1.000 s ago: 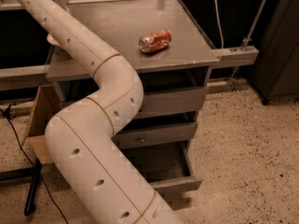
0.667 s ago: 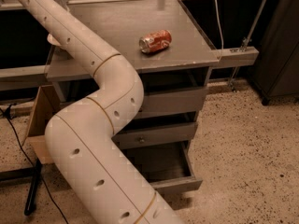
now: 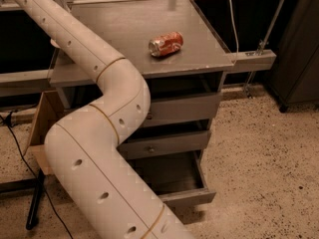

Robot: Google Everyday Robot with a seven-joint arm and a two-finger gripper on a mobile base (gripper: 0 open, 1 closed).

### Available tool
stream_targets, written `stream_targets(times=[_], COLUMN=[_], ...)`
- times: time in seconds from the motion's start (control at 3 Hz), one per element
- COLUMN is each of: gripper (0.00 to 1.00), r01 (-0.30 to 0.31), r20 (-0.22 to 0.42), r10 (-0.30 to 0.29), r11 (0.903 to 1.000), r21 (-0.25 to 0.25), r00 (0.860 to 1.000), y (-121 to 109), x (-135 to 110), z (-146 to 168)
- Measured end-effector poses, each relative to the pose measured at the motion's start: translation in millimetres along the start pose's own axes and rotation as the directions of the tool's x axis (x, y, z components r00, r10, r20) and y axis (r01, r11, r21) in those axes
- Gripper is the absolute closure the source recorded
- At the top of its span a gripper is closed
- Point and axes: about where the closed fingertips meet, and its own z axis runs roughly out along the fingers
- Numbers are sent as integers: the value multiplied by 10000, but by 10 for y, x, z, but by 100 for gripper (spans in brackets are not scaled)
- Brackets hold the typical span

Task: Place coke can into bottom drawer

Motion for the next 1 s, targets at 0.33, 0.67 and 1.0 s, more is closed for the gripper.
stream_targets(times=[0.33,0.67,1.0], gripper=[0,0,0], r01=[14,14,27], r20=[13,13,25], r10=[-14,-14,-27], r11=[10000,10000,10000], r21=[-48,-48,-92], r00=[10000,10000,10000], y=[42,3,45], x=[-64,-53,-113], z=[41,-10,26])
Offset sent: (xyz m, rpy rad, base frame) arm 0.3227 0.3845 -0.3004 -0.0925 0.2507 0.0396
